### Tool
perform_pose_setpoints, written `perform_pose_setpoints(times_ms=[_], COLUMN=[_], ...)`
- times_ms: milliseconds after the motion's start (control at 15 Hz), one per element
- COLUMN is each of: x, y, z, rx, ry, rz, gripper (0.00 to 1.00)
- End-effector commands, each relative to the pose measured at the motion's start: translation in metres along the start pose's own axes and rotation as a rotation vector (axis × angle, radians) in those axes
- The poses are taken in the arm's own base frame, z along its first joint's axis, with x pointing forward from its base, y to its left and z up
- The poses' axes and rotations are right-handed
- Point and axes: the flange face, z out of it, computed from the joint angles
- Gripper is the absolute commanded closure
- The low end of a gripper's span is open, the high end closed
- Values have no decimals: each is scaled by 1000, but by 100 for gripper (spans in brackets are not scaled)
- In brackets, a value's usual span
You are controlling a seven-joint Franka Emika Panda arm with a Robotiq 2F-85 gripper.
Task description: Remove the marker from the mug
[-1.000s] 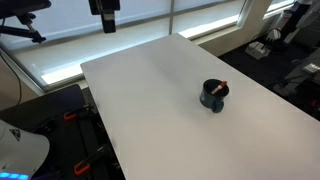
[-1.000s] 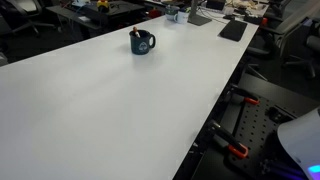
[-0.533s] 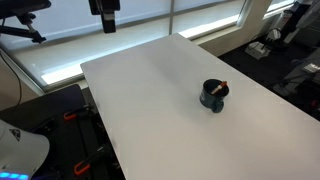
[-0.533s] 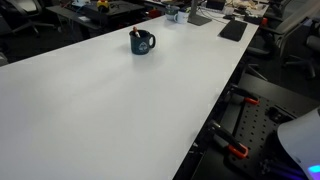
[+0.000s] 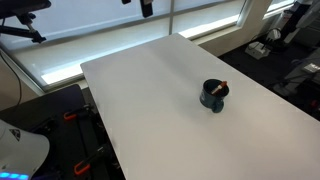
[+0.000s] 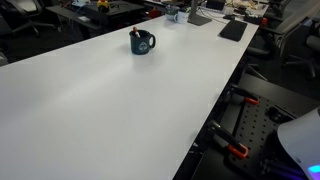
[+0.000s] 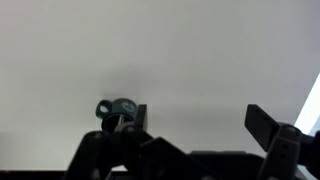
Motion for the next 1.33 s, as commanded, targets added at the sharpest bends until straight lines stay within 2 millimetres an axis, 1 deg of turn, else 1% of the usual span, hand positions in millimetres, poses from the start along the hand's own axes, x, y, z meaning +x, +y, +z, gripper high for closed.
perform_pose_setpoints(times_ms=[0,200,267,333,467,533,600,800,933,1200,1267], x=[44,79,88,95,99,91,95,96,104,124,129], y=[6,28,35,39,40,35,39,37,39,51,54], z=[9,36,41,39,29,13,40,20,38,80,90], rx=[-16,-54,-56,-40,-25,-12,-36,-30,-54,-85,-88], ry=[97,121,127,136,154,152,135,158,163,189,194], rz=[-56,-13,2,13,2,-17,9,0,27,73,84], gripper=[1,0,0,0,0,0,0,0,0,0,4])
